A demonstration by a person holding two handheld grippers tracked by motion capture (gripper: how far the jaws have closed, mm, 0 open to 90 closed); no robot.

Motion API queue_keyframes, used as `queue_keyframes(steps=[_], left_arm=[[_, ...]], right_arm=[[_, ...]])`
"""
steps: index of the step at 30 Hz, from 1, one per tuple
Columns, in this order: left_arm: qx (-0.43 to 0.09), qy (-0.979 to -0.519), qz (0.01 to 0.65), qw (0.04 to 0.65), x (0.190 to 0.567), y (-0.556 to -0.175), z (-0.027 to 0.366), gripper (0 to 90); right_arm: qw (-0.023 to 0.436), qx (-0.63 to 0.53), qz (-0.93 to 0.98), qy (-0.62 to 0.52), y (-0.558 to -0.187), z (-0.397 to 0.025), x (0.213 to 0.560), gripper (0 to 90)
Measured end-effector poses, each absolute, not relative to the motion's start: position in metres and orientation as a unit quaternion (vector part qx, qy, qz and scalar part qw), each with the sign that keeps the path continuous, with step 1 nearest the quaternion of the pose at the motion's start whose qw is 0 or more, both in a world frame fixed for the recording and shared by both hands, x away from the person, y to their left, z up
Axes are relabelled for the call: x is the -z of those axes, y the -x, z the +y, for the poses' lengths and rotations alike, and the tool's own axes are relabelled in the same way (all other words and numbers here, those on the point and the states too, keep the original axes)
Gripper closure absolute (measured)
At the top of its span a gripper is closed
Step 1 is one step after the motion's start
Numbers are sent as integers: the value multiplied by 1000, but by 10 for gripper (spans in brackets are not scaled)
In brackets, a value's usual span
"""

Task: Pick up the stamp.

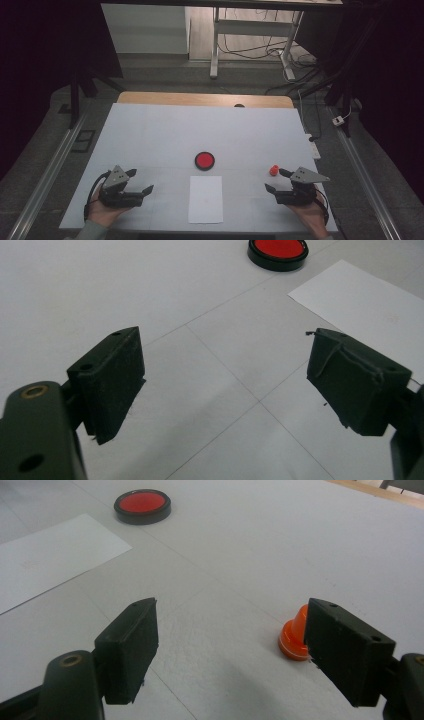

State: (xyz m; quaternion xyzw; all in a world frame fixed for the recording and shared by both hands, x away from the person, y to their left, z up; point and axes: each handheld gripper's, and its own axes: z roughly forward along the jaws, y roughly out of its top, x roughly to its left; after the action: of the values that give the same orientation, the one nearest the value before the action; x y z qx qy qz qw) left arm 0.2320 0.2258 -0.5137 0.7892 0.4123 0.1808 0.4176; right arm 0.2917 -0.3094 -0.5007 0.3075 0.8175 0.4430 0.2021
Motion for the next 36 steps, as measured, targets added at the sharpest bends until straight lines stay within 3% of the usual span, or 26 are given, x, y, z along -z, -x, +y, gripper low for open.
queue_keyframes(steps=[36], left_arm=[[-172, -792, 417, 411, 518, -236, 224, 165]], right_arm=[[212, -452, 814, -297, -291, -305, 488, 271]])
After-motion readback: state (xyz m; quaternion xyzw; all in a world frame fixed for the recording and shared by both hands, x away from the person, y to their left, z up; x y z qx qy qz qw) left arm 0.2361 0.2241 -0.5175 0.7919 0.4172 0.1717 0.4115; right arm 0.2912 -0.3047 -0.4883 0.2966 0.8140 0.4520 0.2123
